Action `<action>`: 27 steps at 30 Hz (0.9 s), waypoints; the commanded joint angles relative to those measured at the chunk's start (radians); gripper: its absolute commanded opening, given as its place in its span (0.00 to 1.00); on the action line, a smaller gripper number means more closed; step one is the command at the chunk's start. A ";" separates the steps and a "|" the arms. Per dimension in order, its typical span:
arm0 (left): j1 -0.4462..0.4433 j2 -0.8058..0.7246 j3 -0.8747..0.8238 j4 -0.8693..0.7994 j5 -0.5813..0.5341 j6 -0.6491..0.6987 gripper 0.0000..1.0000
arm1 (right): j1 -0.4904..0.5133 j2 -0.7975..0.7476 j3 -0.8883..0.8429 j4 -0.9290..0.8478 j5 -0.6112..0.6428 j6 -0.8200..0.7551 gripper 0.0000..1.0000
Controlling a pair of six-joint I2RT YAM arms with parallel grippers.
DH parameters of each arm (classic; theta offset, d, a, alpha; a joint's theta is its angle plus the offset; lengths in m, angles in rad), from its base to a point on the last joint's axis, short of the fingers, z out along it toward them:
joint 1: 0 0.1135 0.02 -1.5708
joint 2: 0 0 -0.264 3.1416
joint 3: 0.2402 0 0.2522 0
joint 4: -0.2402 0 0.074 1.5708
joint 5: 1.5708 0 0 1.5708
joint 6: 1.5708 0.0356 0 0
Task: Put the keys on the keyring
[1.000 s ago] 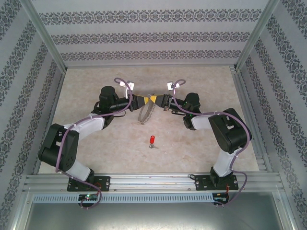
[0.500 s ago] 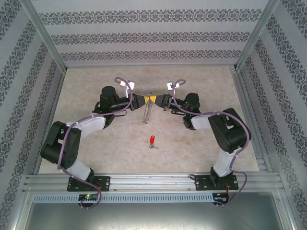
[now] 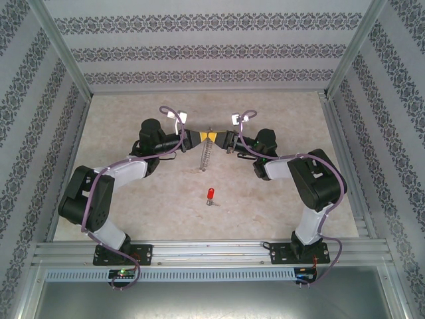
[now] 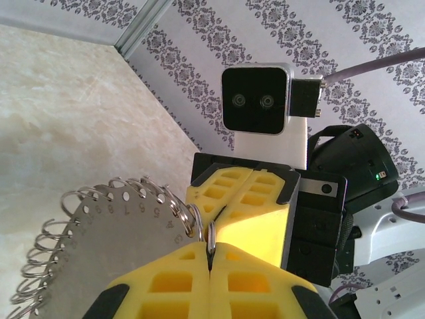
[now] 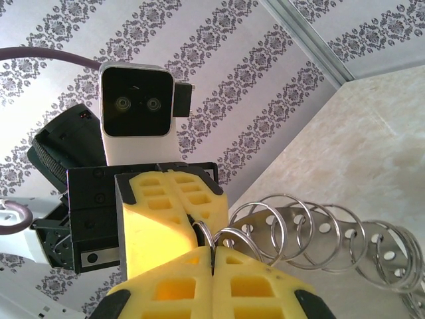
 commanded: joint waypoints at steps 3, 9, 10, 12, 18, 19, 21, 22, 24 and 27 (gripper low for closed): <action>-0.012 -0.043 0.028 -0.040 0.054 0.109 0.00 | -0.031 -0.023 -0.011 0.066 0.007 0.025 0.14; -0.012 -0.108 0.034 -0.189 0.117 0.325 0.00 | -0.068 -0.110 -0.063 0.010 0.003 0.004 0.38; -0.013 -0.119 0.037 -0.214 0.128 0.361 0.00 | -0.067 -0.121 -0.066 -0.008 -0.004 -0.006 0.39; -0.013 -0.135 0.046 -0.278 0.149 0.433 0.00 | -0.068 -0.143 -0.071 -0.044 -0.018 -0.031 0.41; -0.012 -0.174 0.110 -0.545 0.162 0.673 0.00 | -0.065 -0.188 -0.081 -0.105 -0.068 -0.088 0.43; -0.013 -0.177 0.124 -0.585 0.163 0.698 0.00 | -0.063 -0.192 -0.080 -0.108 -0.078 -0.092 0.43; -0.012 -0.177 0.149 -0.641 0.167 0.736 0.00 | -0.056 -0.197 -0.074 -0.114 -0.105 -0.100 0.44; -0.013 -0.175 0.159 -0.656 0.173 0.745 0.00 | -0.051 -0.199 -0.069 -0.120 -0.117 -0.108 0.43; -0.013 -0.170 0.170 -0.663 0.187 0.751 0.00 | -0.041 -0.202 -0.061 -0.139 -0.130 -0.121 0.43; -0.013 -0.162 0.186 -0.669 0.201 0.751 0.00 | -0.023 -0.201 -0.048 -0.167 -0.140 -0.145 0.43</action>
